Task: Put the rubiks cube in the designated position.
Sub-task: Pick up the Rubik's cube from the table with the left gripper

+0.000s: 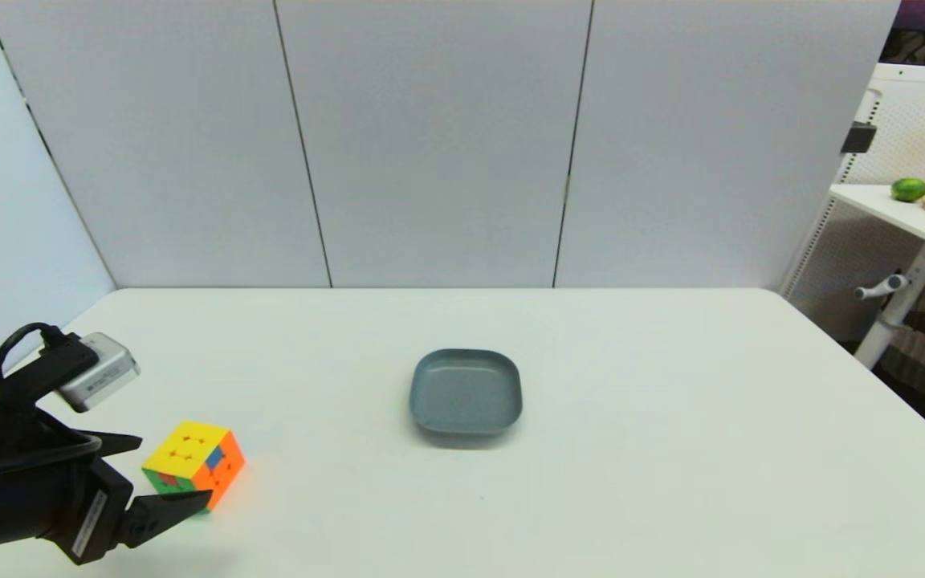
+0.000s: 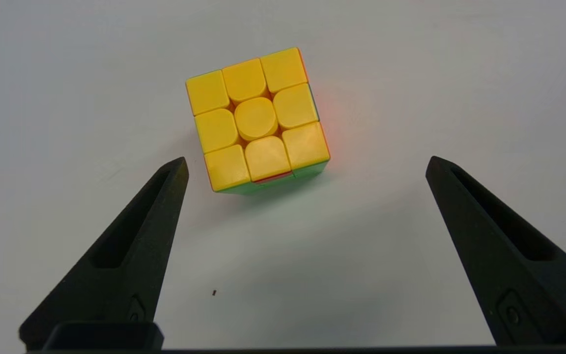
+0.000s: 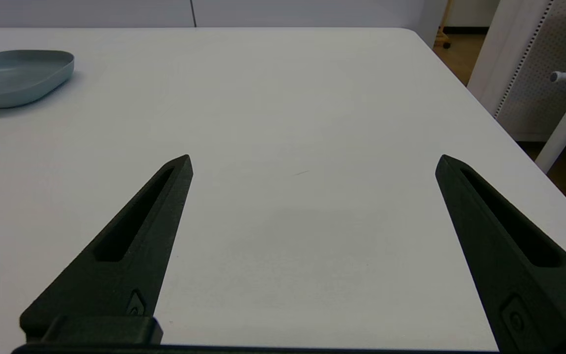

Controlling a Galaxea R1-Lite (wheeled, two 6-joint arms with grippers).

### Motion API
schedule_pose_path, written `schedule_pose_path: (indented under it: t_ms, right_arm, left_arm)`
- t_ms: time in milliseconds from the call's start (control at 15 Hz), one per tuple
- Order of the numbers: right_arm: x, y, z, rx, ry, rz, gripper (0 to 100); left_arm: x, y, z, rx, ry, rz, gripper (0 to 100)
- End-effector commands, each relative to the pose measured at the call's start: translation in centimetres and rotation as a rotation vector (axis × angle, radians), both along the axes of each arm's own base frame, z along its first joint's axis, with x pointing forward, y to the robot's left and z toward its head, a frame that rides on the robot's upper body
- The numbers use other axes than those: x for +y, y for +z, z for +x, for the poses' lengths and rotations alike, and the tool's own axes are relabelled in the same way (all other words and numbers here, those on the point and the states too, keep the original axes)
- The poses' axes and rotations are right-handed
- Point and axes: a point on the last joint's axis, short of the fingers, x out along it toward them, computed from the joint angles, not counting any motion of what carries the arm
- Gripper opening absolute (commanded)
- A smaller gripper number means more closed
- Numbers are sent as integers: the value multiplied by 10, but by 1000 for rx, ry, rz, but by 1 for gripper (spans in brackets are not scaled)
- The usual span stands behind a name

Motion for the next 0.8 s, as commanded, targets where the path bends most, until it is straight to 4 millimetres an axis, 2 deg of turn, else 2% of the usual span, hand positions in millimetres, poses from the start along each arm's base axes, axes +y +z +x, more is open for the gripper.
schedule_pose_path:
  t_ms: [67,533,800]
  right_arm:
    - [0,0,0,1,0,1,100]
    - [0,0,0,1,0,1,100]
    - [0,0,0,1,0,1,100]
  left_arm:
    - [-2,-6,17,56,0,5,100]
    - [-4,-7,59,114,88,-17,100]
    - [-2,-13,66,146,119,4,100]
